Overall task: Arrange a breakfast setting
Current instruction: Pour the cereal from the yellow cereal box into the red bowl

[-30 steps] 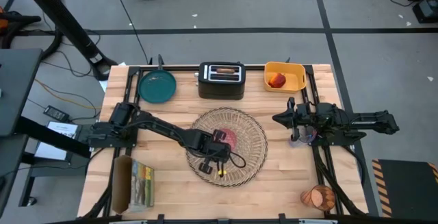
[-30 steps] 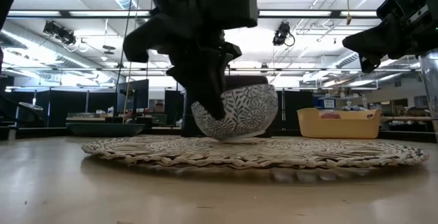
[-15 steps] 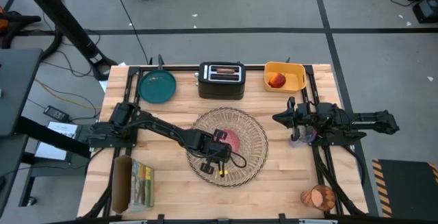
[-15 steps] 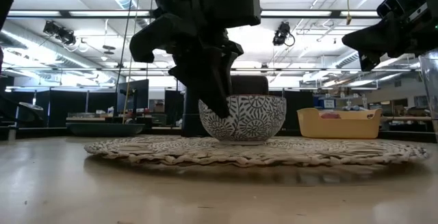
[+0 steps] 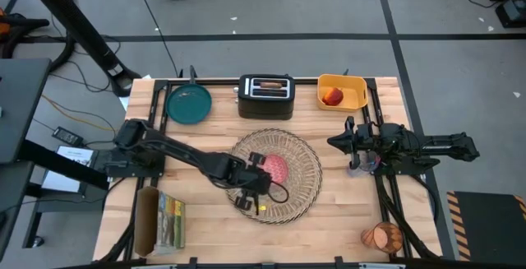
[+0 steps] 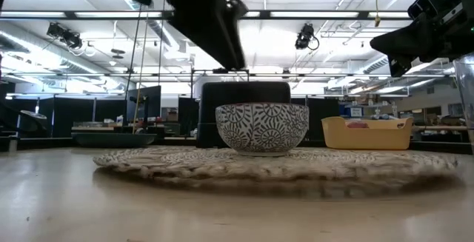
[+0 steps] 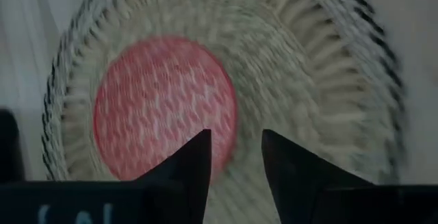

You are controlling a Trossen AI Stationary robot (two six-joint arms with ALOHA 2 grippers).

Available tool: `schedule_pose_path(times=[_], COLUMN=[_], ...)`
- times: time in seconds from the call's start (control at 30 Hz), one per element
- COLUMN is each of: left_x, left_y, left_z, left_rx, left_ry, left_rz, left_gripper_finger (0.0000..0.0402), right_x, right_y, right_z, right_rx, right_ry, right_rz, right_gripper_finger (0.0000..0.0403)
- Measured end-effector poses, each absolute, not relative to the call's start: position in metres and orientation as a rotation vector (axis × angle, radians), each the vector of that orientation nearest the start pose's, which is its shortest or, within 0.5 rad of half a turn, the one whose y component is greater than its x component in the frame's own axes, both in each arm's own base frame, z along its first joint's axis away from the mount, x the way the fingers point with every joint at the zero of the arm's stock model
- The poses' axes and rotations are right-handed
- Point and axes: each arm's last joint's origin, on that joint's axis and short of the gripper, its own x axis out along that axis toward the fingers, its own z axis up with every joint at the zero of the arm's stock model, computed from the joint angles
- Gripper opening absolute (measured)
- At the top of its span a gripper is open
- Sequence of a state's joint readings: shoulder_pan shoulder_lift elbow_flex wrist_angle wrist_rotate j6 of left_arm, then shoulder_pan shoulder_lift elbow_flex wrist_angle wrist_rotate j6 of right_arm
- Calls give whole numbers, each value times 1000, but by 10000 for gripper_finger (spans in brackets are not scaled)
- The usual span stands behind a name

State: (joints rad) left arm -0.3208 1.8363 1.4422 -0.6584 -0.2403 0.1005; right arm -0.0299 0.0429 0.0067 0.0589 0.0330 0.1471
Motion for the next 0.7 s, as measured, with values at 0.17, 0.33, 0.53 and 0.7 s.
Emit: schedule_pose_path(times=[0.17, 0.33, 0.53, 0.7], left_x=[337, 298, 253, 219], left_y=[-128, -133, -121, -128], left_z=[273, 315, 351, 369], left_rx=[238, -130, -658, -924], left_ry=[987, 958, 1020, 1122], left_rz=[-117, -30, 94, 68], left_gripper_finger=[141, 141, 141, 141], right_x=[100, 100, 100, 100], right_y=[-4, -4, -4, -4], right_z=[168, 168, 168, 169], right_rx=[147, 147, 147, 147], right_ry=[-28, -28, -29, -38], right_rz=[-61, -61, -61, -60], right_gripper_finger=[30, 30, 30, 30])
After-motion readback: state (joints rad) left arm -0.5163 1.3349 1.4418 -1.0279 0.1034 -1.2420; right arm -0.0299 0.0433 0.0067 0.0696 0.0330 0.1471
